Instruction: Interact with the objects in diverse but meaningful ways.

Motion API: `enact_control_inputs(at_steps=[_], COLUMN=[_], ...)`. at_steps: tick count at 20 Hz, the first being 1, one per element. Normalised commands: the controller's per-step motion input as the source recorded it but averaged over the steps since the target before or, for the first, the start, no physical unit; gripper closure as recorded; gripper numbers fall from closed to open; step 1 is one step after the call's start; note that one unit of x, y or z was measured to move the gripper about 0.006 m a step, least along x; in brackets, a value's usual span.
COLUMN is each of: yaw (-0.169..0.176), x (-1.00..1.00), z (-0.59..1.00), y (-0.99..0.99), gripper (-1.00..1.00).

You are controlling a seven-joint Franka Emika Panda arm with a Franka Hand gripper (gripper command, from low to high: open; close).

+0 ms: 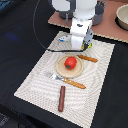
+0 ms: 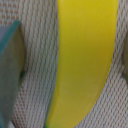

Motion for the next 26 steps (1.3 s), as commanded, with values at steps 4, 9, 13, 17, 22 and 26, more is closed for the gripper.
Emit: enact_control_inputs(at_steps=[4,9,13,17,22,26], yaw=[0.022,0.003,-0.087,-0.114,-0.111,-0.116], x=[0.30,0.06,-0.31,-0.38,-0.40,-0.41], z=[0.02,0.41,0.93,1.00,0.96,0.94], y=[0.00,-0.01,-0.33,-0.55,-0.56,-0.54], gripper=[1.00,1.00,1.00,1.00,1.00,1.00])
